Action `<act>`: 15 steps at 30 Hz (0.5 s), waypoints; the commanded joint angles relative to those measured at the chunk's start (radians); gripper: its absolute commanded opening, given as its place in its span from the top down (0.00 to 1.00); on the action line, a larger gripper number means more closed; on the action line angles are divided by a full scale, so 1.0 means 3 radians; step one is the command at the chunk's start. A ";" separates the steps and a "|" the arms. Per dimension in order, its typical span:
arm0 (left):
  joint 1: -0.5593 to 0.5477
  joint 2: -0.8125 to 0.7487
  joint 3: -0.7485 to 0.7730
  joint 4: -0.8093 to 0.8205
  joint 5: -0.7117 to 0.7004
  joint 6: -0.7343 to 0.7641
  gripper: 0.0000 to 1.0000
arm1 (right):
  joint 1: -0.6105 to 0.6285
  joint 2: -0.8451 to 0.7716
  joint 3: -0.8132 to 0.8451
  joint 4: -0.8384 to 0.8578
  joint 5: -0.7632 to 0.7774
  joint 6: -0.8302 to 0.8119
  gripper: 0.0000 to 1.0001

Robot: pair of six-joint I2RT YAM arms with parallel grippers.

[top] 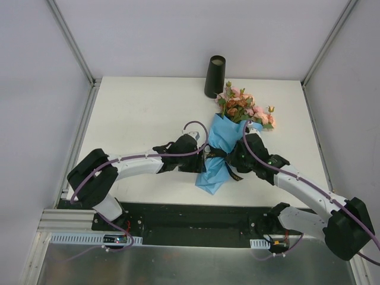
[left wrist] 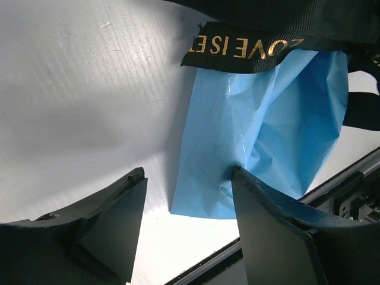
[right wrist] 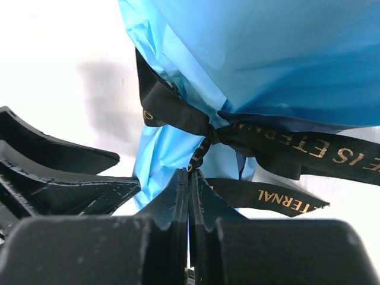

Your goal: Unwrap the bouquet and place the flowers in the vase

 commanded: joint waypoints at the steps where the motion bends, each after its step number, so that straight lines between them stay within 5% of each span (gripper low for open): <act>1: -0.0050 0.0078 0.0118 0.0015 0.0001 0.0025 0.40 | -0.0007 -0.0203 0.0094 0.0173 0.0115 0.0202 1.00; 15: -0.0060 0.0211 0.0098 0.0015 -0.0117 -0.0057 0.45 | -0.0012 -0.0703 0.0237 0.0230 0.0621 0.0473 1.00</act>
